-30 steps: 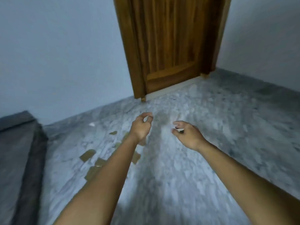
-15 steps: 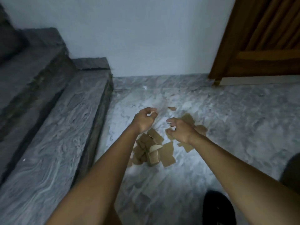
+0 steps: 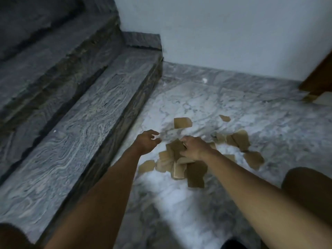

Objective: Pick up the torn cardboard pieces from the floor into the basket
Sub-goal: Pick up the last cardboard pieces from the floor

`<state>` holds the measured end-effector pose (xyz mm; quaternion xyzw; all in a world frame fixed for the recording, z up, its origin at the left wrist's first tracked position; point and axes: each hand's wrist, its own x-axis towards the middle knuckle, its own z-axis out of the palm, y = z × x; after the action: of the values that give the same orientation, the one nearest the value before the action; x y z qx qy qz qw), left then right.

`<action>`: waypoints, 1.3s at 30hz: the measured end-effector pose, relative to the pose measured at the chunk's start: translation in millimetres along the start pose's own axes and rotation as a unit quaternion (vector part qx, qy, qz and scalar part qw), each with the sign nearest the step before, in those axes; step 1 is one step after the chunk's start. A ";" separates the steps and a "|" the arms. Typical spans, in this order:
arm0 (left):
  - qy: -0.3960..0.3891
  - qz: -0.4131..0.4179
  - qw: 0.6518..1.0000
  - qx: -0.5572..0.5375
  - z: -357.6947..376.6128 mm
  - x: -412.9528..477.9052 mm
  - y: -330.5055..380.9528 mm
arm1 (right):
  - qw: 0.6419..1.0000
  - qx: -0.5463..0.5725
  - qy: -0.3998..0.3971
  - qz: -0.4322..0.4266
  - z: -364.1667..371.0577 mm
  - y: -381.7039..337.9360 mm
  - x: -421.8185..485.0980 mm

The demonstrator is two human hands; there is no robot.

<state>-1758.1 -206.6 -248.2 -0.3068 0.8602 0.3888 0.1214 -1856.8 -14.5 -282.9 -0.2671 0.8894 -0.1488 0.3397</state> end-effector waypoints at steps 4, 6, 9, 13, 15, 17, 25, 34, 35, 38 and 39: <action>-0.034 -0.027 0.996 0.075 21.1 11.6 -33.7 | 1.000 -0.014 -0.015 0.014 20.9 14.2 15.4; -0.053 -0.031 0.990 0.125 35.8 20.0 -56.7 | 0.999 -0.018 -0.015 0.023 36.1 19.7 23.7; -0.092 -0.034 0.973 0.208 55.8 32.7 -93.8 | 0.998 -0.033 -0.008 0.044 57.9 25.3 33.3; -0.055 -0.010 0.958 0.282 70.5 53.9 -121.2 | 0.997 -0.013 0.048 0.056 79.6 30.9 56.4; -0.045 0.027 0.955 0.293 71.8 64.7 -128.7 | 0.992 0.009 0.103 0.075 87.3 31.0 62.6; -0.059 0.049 0.955 0.288 70.4 73.3 -136.8 | 0.982 0.031 0.167 0.081 96.2 32.3 62.1; -0.120 0.053 0.956 0.264 59.9 81.8 -118.3 | 0.973 0.000 0.208 0.104 110.3 45.9 31.1; -0.212 0.068 0.945 0.241 58.1 93.2 -50.2 | 0.977 -0.133 0.048 0.160 109.9 74.3 23.8; -0.220 0.091 0.941 0.241 64.9 87.8 -44.2 | 0.975 -0.133 0.063 0.165 113.1 76.3 24.6; -0.202 0.212 0.926 0.238 106.3 70.9 -35.0 | 0.965 -0.145 0.074 0.205 116.2 84.6 21.7; -0.175 0.229 0.937 0.199 123.7 75.2 -36.5 | 0.966 -0.140 0.065 0.209 115.1 89.0 19.5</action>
<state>-1797.8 -165.9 -386.2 0.0016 0.9323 0.2742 0.2360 -1823.6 37.0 -416.2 -0.1100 0.9577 0.0343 0.2638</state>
